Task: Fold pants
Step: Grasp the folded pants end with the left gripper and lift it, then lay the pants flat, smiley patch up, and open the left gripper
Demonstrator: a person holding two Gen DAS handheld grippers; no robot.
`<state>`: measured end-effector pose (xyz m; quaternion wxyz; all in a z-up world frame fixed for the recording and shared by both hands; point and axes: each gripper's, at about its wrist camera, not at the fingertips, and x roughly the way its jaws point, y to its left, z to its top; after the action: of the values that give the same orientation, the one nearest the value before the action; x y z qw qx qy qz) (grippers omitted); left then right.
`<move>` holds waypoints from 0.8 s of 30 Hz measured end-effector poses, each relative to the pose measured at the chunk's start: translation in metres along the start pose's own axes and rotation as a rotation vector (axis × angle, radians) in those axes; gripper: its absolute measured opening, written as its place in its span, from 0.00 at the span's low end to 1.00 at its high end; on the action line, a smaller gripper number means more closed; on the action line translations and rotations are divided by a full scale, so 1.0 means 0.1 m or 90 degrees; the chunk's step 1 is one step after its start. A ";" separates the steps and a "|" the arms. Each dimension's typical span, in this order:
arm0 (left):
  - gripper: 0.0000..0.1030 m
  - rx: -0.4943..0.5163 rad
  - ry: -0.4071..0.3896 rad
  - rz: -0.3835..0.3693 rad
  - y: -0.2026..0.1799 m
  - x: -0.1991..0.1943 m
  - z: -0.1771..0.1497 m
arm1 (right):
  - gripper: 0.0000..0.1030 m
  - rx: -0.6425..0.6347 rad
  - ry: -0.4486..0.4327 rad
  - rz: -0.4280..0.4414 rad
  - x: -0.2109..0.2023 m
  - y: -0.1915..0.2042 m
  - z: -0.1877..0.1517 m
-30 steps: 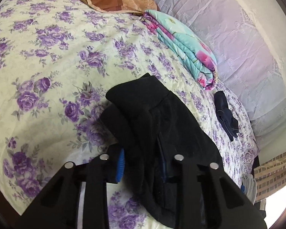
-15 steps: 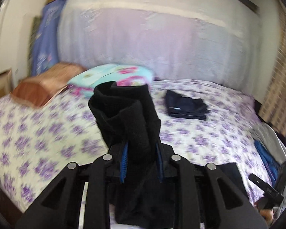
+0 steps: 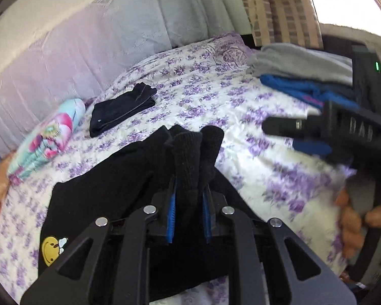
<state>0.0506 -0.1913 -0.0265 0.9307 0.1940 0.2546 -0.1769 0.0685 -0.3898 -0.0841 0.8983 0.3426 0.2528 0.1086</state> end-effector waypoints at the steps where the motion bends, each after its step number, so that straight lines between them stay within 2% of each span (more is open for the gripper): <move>1: 0.15 -0.003 0.005 -0.004 0.01 -0.01 -0.01 | 0.96 0.001 0.000 0.002 0.00 -0.01 0.00; 5: 0.17 -0.011 0.010 -0.012 0.07 -0.05 -0.03 | 0.96 -0.002 -0.003 0.005 -0.01 0.00 0.00; 6: 0.22 -0.017 0.012 -0.017 0.07 -0.08 -0.02 | 0.96 -0.003 0.000 0.003 -0.01 0.00 0.00; 8: 0.49 -0.042 0.001 -0.062 0.15 -0.20 -0.04 | 0.96 -0.010 0.015 -0.015 0.03 0.03 0.01; 9: 0.73 -0.055 -0.022 -0.067 0.20 -0.29 -0.05 | 0.96 -0.022 0.030 -0.034 0.06 0.09 0.04; 10: 0.84 -0.069 -0.054 -0.058 0.28 -0.42 -0.06 | 0.96 -0.035 0.037 -0.046 0.08 0.15 0.07; 11: 0.85 -0.082 -0.079 -0.049 0.36 -0.52 -0.06 | 0.96 -0.053 0.038 -0.050 0.09 0.23 0.11; 13: 0.88 -0.113 -0.095 -0.026 0.57 -0.63 -0.01 | 0.96 -0.096 0.027 -0.042 0.08 0.48 0.21; 16: 0.89 -0.170 -0.079 0.040 0.93 -0.61 0.03 | 0.96 -0.150 0.019 -0.032 0.13 0.88 0.31; 18: 0.89 -0.219 -0.041 0.079 1.21 -0.48 -0.02 | 0.96 -0.192 0.034 -0.035 0.23 1.10 0.26; 20: 0.89 -0.244 0.021 0.072 1.39 -0.28 -0.13 | 0.96 -0.253 0.081 -0.076 0.42 1.22 0.08; 23: 0.91 -0.227 0.129 0.092 1.44 0.11 -0.46 | 0.96 -0.299 0.205 -0.159 0.74 1.05 -0.25; 24: 0.92 -0.224 0.145 0.086 1.43 0.18 -0.58 | 0.97 -0.266 0.227 -0.148 0.75 0.87 -0.34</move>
<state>0.1033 -0.0461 -0.0436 0.9252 0.0639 0.3715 -0.0438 0.1127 -0.2787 -0.0759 0.8971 0.0944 0.4165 0.1132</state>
